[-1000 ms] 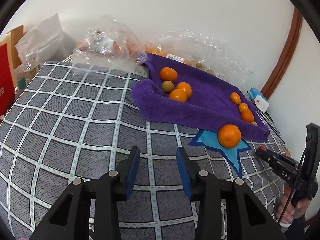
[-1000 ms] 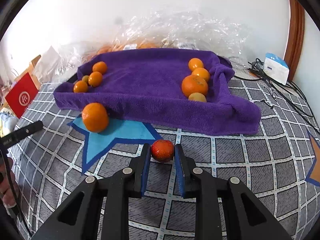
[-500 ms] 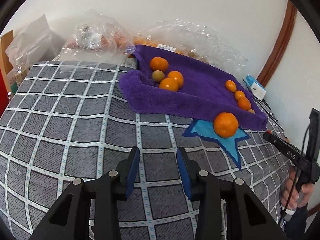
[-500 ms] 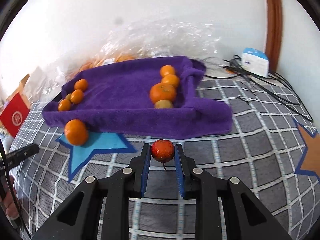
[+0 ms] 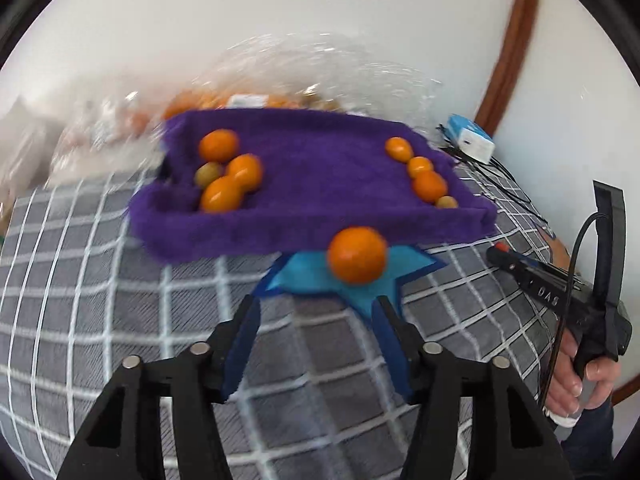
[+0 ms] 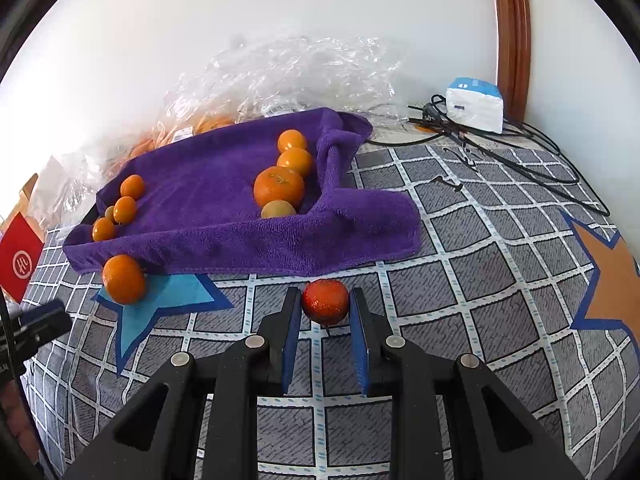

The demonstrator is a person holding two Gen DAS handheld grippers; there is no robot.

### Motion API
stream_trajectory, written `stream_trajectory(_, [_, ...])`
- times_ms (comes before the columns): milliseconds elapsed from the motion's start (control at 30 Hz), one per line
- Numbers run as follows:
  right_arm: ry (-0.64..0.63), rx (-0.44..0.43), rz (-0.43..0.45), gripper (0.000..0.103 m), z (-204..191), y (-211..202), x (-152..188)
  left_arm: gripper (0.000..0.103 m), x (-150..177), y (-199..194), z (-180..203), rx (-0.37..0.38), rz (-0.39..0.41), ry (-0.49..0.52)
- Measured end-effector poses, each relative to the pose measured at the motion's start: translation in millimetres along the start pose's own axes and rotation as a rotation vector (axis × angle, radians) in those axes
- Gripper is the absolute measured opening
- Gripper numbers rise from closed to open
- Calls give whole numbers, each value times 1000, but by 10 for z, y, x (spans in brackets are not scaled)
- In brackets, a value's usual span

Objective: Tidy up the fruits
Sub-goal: 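Close the right gripper on the small red fruit while the left gripper grasps an orange, then carry both held fruits over the towel and open both grippers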

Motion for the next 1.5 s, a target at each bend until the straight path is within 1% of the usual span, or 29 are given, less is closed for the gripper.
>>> stream_trajectory(67, [7, -4, 0, 24, 8, 1, -1, 58, -46, 77, 128, 3, -1, 29])
stream_trajectory(167, [14, -8, -1, 24, 14, 3, -2, 58, -102, 195, 211, -7, 4, 52])
stream_trajectory(300, [18, -13, -2, 24, 7, 6, -3, 58, -116, 352, 241, 4, -15, 40])
stream_trajectory(400, [16, -15, -4, 24, 2, 17, -3, 58, -134, 449, 257, -7, -9, 30])
stream_trajectory(500, [12, -21, -4, 24, -10, 22, -3, 58, -152, 509, 298, 13, 0, 17])
stream_trajectory(533, [10, -22, -5, 24, -14, 24, -2, 55, -151, 522, 306, 13, 6, 19])
stream_trajectory(567, [8, -22, -5, 24, -20, 27, -1, 51, -147, 529, 306, 8, 17, 24])
stream_trajectory(600, [8, -23, -5, 24, -22, 28, -1, 41, -143, 532, 295, -1, 25, 24])
stream_trajectory(633, [7, -23, -3, 24, -26, 27, -2, 40, -143, 539, 293, 3, 28, 20])
stream_trajectory(733, [4, -27, 2, 24, -27, 21, -4, 40, -150, 505, 246, 47, 45, -36])
stream_trajectory(967, [12, -38, 17, 24, -27, -2, -16, 40, -209, 320, 143, 80, 127, -114])
stream_trajectory(1200, [-5, -35, 31, 24, -58, -32, -29, 40, -278, 212, 70, 70, 178, -140])
stream_trajectory(1333, [-21, -38, 48, 24, -88, -63, -40, 40, -341, 127, 16, 71, 221, -158])
stream_trajectory(1500, [-4, -53, 64, 24, -77, -90, -62, 40, -406, 23, -67, 26, 275, -153])
Point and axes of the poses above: each gripper's, at about its wrist camera, not at the fingertips, and y roughly the way its jaws point, z to its right, x to its underside, the point moved 8 cm from there along y, roughly the way its jaws point, and after that the axes turned 7 degrees about z, right-handed, at the moved point
